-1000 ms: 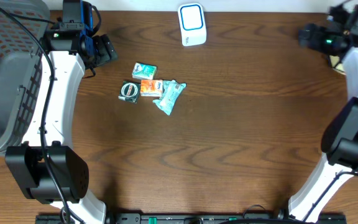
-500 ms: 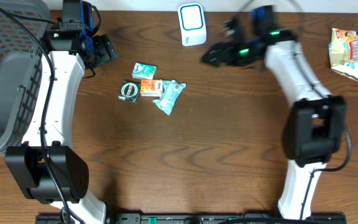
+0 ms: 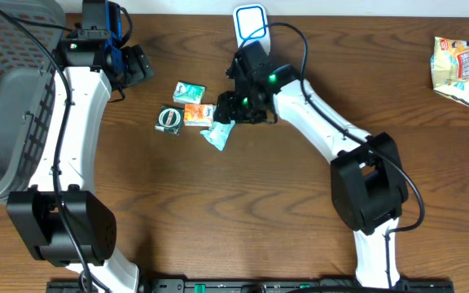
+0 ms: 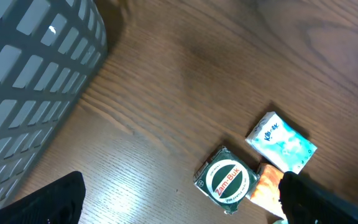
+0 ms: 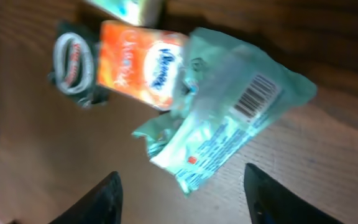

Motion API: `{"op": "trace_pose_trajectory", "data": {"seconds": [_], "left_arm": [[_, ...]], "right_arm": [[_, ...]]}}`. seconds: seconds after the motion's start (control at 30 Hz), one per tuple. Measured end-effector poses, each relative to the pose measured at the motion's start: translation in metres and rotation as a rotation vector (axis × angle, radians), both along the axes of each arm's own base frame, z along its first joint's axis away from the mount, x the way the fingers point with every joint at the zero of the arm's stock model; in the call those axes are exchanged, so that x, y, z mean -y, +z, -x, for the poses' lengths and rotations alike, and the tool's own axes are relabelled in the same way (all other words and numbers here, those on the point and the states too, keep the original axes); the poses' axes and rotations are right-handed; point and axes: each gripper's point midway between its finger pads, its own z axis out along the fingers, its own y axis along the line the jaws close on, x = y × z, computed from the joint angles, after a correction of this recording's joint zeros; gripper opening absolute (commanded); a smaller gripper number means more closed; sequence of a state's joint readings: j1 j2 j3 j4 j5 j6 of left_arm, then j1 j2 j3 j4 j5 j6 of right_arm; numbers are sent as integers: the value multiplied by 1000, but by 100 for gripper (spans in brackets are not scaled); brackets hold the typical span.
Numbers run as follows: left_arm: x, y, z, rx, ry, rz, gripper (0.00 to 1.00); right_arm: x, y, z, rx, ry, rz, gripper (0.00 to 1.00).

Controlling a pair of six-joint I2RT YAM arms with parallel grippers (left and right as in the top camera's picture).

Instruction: Scan the item barcode

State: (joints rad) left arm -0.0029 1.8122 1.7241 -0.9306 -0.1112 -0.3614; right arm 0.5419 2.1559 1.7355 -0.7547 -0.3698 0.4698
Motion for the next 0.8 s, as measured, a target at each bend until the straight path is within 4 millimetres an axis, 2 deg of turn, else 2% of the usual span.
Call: {"op": "trace_pose_trajectory", "data": {"seconds": [0.27,0.43,0.57,0.63,0.8], "left_arm": [[0,0,0,0,0,0,98],[0,0,0,0,0,0,98],[0,0,0,0,0,0,98],[0,0,0,0,0,0,98],[0,0,0,0,0,0,98]], "right_arm": [[-2,-45,11,36,-96,90,53],[10,-58,17,40,-130,174,52],[36,-57,19,31,-174,284,53],[58,-54,16,27,-195,349,55],[118,-42,-13,73,-172,479,57]]}}
